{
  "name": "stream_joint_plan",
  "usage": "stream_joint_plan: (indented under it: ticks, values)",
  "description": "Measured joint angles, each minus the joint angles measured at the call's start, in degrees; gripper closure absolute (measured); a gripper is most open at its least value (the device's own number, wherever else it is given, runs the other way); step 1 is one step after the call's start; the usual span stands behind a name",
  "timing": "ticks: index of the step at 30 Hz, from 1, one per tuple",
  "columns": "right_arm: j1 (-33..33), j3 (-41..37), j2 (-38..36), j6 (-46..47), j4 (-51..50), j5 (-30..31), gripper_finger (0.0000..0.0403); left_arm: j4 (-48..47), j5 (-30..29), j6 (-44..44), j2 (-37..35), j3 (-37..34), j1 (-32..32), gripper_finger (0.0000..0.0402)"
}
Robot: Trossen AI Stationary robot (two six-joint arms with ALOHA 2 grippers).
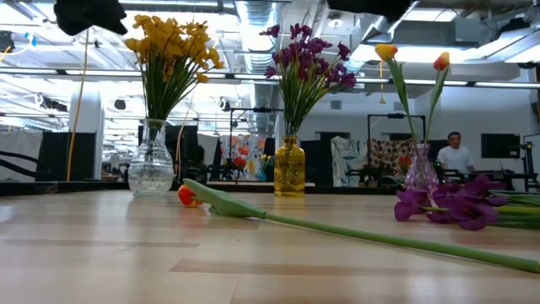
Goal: Sort flowers into vase by color
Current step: Put the purple flowers into the yellow vase
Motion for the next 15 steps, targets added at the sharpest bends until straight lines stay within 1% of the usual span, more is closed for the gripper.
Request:
stream_joint_plan:
  ticks: [4,5,10,15]
  values:
    - [1.5,0.0,-2.9,7.1,-5.4,-0.2,0.0159,3.2,-0.4,0.8,3.4,0.0,-1.5,0.0278]
    - [1.9,0.0,-3.8,9.1,-7.1,-1.2,0.0159,3.7,-1.0,0.8,4.3,0.0,-1.6,0.0278]
    - [3.7,0.0,-6.9,21.5,-15.8,-8.4,0.0159,5.0,-4.5,0.7,9.2,0.0,-2.3,0.0278]
    - [5.7,0.0,-7.6,34.1,-24.4,-15.2,0.0159,10.0,-4.7,1.7,13.9,0.0,-2.5,0.0278]
